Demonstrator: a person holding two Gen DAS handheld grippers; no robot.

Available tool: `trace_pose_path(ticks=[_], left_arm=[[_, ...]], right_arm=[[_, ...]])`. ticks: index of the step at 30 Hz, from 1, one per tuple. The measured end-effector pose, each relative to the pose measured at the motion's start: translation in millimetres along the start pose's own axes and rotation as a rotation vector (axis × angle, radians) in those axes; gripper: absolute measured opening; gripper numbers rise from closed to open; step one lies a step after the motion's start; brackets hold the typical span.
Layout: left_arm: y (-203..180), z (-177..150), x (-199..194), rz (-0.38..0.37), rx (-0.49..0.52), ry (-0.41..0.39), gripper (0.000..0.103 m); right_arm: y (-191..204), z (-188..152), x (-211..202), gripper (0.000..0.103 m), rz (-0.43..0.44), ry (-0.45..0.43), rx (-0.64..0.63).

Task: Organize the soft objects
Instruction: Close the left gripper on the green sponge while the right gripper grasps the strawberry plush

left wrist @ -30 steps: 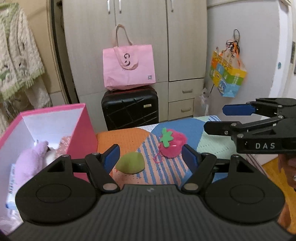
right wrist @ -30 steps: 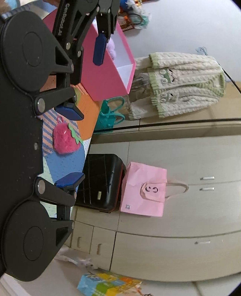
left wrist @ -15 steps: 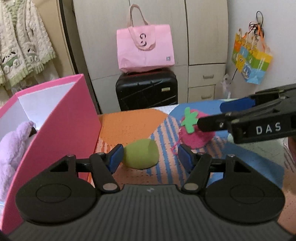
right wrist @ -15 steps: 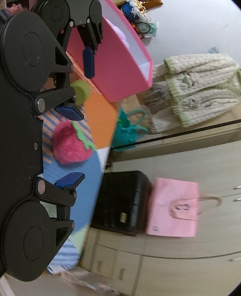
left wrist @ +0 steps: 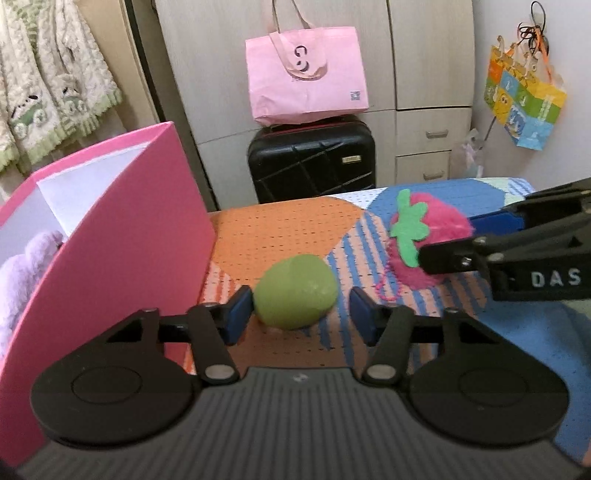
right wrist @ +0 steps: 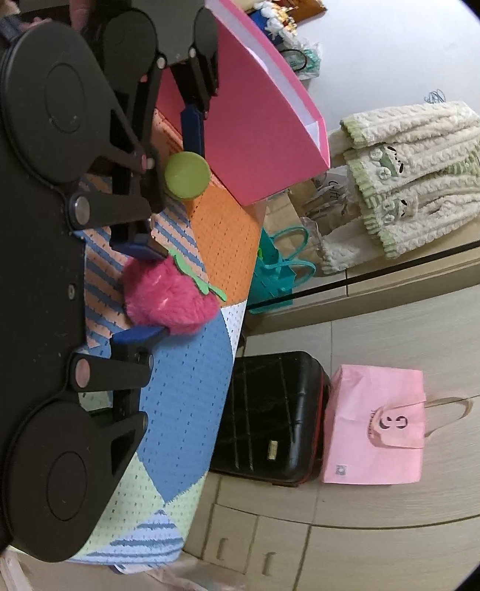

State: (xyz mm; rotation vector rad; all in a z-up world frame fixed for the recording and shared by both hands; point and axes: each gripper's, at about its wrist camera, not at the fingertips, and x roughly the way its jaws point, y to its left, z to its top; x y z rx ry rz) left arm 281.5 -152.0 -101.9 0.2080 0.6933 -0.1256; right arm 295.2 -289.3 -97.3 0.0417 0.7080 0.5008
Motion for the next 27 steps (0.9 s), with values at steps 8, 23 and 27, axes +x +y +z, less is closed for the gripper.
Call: trace_pose_path(ticks=[8, 23, 27], left_arm=[[4, 0, -2, 0.013, -0.015, -0.005, 0.043], [6, -13, -47, -0.11, -0.042, 0.0, 0.043], [7, -20, -59, -0.128, -0.048, -0.008, 0.043]], right_arm=[[14, -8, -20, 0.039, -0.055, -0.045, -0.009], [38, -38, -72, 0.03, -0.124, -0.091, 0.047], [47, -45, -76, 0.032, -0.143, -0.09, 0.031]])
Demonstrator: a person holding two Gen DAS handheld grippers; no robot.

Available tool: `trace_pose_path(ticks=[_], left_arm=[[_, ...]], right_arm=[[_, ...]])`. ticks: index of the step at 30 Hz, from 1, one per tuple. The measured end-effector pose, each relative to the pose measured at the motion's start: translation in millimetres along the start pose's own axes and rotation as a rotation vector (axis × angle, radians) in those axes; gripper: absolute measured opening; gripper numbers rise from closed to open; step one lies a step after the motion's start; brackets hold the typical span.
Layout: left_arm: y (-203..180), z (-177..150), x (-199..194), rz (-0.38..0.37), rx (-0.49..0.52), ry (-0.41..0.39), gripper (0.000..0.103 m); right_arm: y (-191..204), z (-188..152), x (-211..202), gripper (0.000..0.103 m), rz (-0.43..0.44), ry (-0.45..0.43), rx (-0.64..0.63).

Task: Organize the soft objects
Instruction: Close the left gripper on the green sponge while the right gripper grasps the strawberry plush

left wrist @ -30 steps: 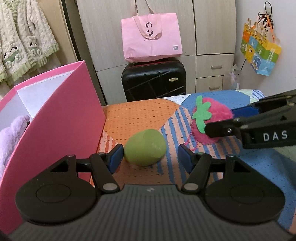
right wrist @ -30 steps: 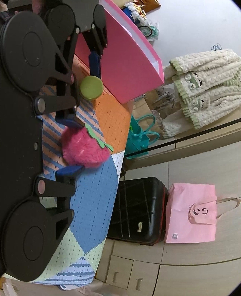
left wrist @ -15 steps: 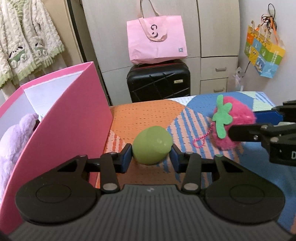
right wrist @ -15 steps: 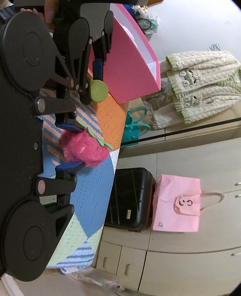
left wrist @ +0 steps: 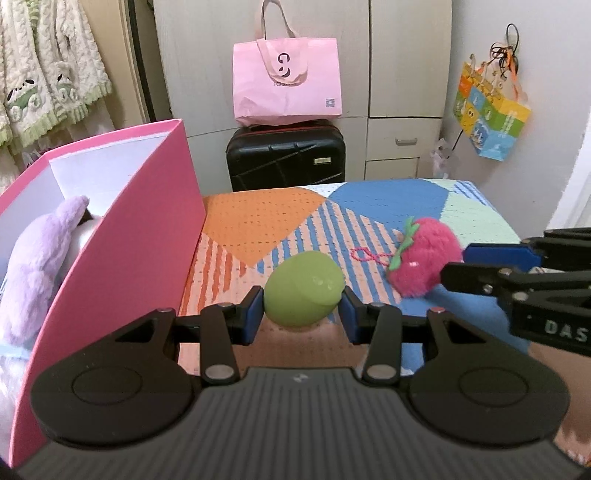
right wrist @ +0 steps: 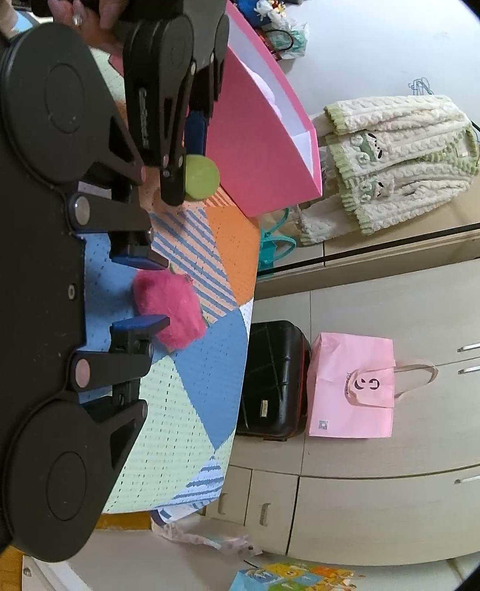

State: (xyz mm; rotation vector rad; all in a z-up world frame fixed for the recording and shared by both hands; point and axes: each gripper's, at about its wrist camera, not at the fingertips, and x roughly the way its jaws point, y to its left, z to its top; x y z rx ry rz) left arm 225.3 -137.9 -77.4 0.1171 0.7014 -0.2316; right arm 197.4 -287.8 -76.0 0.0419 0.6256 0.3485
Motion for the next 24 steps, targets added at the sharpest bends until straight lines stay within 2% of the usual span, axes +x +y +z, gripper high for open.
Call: trace_pose_path(ticks=[2, 3, 7, 9, 10, 13, 15, 18, 19, 20, 24], left_arm=[[0, -2, -4, -0.005, 0.003, -0.003, 0.043], [0, -3, -5, -0.007, 0.004, -0.003, 0.043], [1, -6, -4, -0.034, -0.011, 0.016, 0.042], [3, -7, -3, -0.046, -0.018, 0.027, 0.042], [3, -7, -3, -0.051, -0.019, 0.033, 0.042], [1, -6, -4, -0.071, -0.006, 0.035, 0.042], [0, -6, -6, -0.078, 0.003, 0.025, 0.042], [2, -6, -10, -0.093, 0.001, 0.02, 0.042], [2, -6, -12, -0.099, 0.001, 0.02, 0.042], [2, -6, -14, -0.103, 0.002, 0.019, 0.042], [5, -8, -22, -0.133, -0.001, 0.022, 0.042]], right_arm=[[1, 0, 0, 0.052, -0.012, -0.011, -0.012], [2, 0, 0, 0.055, -0.022, -0.017, -0.02], [7, 2, 16, 0.057, -0.041, 0.021, -0.096], [8, 3, 25, 0.062, -0.071, 0.028, -0.113], [8, 4, 30, 0.069, -0.082, 0.033, -0.117], [6, 7, 44, 0.077, -0.143, 0.037, -0.124], [4, 8, 49, 0.08, -0.152, 0.037, -0.123], [0, 7, 54, 0.076, -0.141, 0.04, -0.094], [1, 6, 54, 0.059, -0.135, 0.04, -0.086], [1, 5, 53, 0.055, -0.127, 0.044, -0.075], [4, -4, 38, 0.052, -0.12, 0.044, -0.046]])
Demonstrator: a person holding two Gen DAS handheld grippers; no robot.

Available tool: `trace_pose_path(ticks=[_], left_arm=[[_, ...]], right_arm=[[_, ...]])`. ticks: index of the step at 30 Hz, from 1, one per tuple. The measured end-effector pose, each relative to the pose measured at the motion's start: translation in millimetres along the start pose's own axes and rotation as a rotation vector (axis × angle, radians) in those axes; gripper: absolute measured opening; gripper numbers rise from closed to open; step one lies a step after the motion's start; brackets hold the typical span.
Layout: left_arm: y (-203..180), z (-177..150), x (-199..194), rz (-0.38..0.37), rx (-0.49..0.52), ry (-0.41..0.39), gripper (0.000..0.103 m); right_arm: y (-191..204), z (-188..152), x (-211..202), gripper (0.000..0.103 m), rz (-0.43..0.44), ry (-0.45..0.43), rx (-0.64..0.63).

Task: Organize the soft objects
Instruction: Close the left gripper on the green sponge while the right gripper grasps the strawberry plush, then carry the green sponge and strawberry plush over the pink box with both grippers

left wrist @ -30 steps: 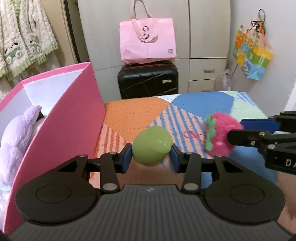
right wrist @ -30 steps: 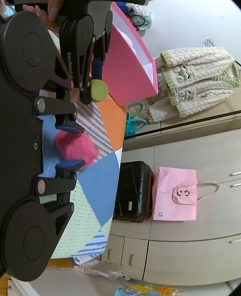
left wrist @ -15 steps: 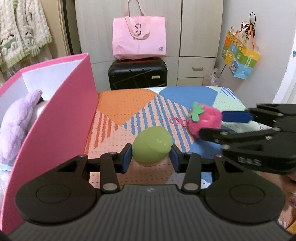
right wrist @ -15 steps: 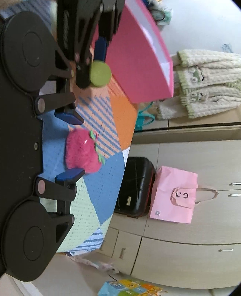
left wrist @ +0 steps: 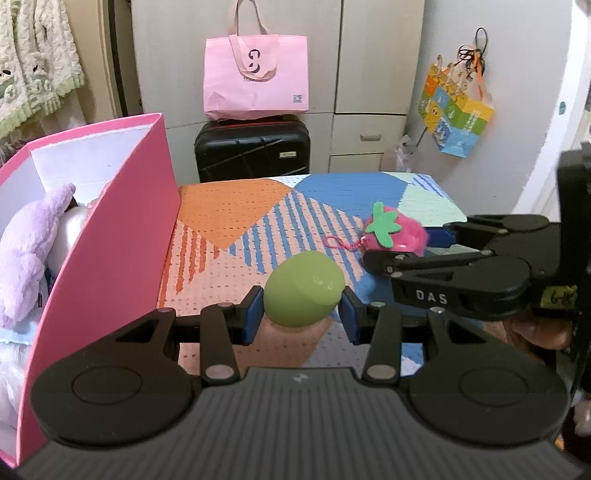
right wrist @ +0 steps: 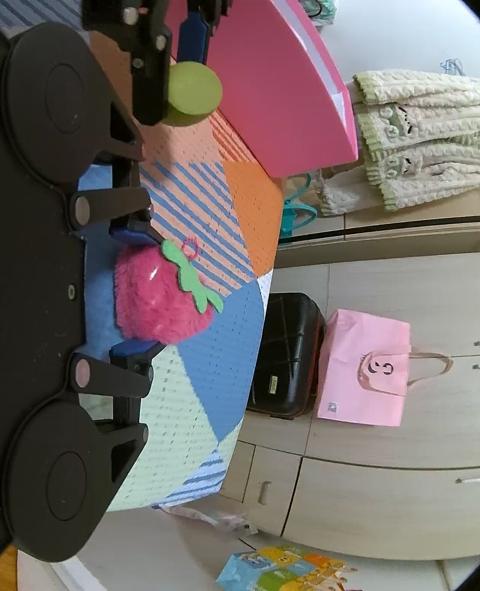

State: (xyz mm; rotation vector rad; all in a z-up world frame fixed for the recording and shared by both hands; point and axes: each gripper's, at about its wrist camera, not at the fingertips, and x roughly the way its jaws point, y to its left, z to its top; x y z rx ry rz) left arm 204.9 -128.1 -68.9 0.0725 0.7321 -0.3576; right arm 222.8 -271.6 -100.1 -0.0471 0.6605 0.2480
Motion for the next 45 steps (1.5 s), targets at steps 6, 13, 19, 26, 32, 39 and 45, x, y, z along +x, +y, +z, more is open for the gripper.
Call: trace_pose_path(ticks=[6, 13, 19, 26, 32, 39, 45], left_arm=[[1, -9, -16, -0.058, -0.008, 0.025, 0.042], [6, -26, -41, -0.133, -0.035, 0.046, 0.042], [15, -40, -59, -0.164, -0.046, 0.064, 0.043], [32, -64, -98, -0.22, -0.057, 0.08, 0.043], [58, -75, -119, -0.283, -0.075, 0.123, 0.043], [102, -67, -149, -0.35, -0.098, 0.128, 0.043], [131, -52, -179, -0.289, -0.058, 0.035, 0.043]], right_arm=[[7, -16, -32, 0.052, 0.0, -0.025, 0.05], [17, -37, -71, 0.052, 0.037, -0.049, 0.106], [27, -47, -96, 0.052, 0.045, -0.033, 0.137], [47, -63, -115, 0.053, 0.083, 0.048, 0.155], [70, -59, -131, 0.053, 0.164, 0.064, 0.151], [113, -28, -138, 0.053, 0.351, 0.089, 0.094], [148, 6, -145, 0.053, 0.395, 0.033, 0.006]])
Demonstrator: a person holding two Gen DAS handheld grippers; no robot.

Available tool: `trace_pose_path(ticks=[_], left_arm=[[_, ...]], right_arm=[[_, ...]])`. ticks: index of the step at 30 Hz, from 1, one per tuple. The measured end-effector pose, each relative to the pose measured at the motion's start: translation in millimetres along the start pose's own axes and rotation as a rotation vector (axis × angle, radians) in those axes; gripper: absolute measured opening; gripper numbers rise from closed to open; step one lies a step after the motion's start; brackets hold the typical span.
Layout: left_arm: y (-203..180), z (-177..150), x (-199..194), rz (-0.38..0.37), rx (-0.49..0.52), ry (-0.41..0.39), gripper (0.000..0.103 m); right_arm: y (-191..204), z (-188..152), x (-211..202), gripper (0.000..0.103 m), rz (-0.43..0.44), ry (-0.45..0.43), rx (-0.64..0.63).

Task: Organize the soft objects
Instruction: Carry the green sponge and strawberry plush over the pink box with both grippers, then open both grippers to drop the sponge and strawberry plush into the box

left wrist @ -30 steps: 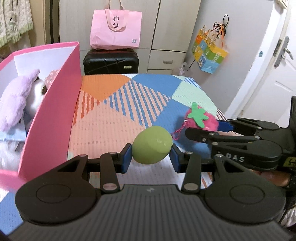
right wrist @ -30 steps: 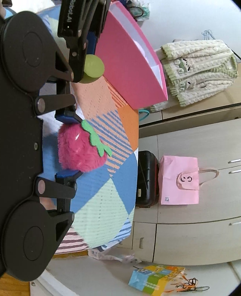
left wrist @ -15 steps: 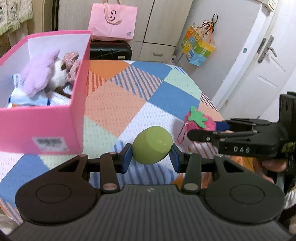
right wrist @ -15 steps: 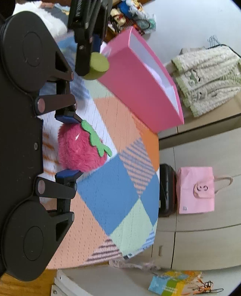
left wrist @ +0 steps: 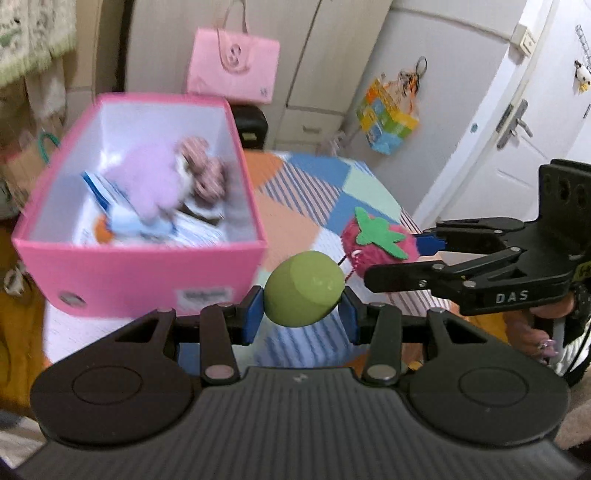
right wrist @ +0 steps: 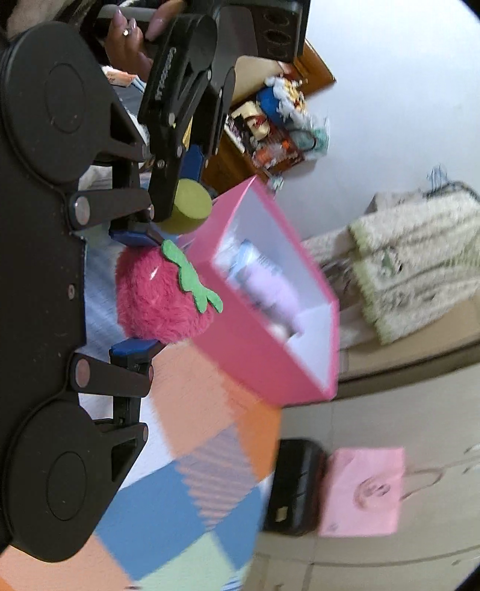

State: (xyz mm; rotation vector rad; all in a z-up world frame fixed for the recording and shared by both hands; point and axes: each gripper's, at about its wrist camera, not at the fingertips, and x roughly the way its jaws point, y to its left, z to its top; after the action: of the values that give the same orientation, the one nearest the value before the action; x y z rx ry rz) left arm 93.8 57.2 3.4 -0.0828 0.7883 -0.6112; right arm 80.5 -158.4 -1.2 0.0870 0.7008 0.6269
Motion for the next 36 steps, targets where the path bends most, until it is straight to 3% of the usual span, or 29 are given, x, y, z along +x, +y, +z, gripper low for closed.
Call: trace_pose_path(ticks=[8, 16, 23, 28, 36], left_arm=[[30, 27, -14, 0.044, -0.014, -0.095, 0.043], [77, 53, 2, 0.059, -0.139, -0.187, 0.043], [104, 65, 38, 0.049, -0.173, -0.098, 0.043], [118, 66, 56, 0.105, -0.186, -0.028, 0.043], [119, 61, 65, 0.109, -0.211, -0.01, 0.046]], right_arm=[[30, 46, 17, 0.053, -0.008, -0.101, -0.176], [19, 80, 51, 0.053, -0.05, -0.114, -0.271], [20, 90, 100, 0.053, -0.08, -0.019, -0.374], [16, 95, 127, 0.053, -0.107, 0.056, -0.424], [20, 92, 147, 0.057, -0.134, 0.093, -0.521]])
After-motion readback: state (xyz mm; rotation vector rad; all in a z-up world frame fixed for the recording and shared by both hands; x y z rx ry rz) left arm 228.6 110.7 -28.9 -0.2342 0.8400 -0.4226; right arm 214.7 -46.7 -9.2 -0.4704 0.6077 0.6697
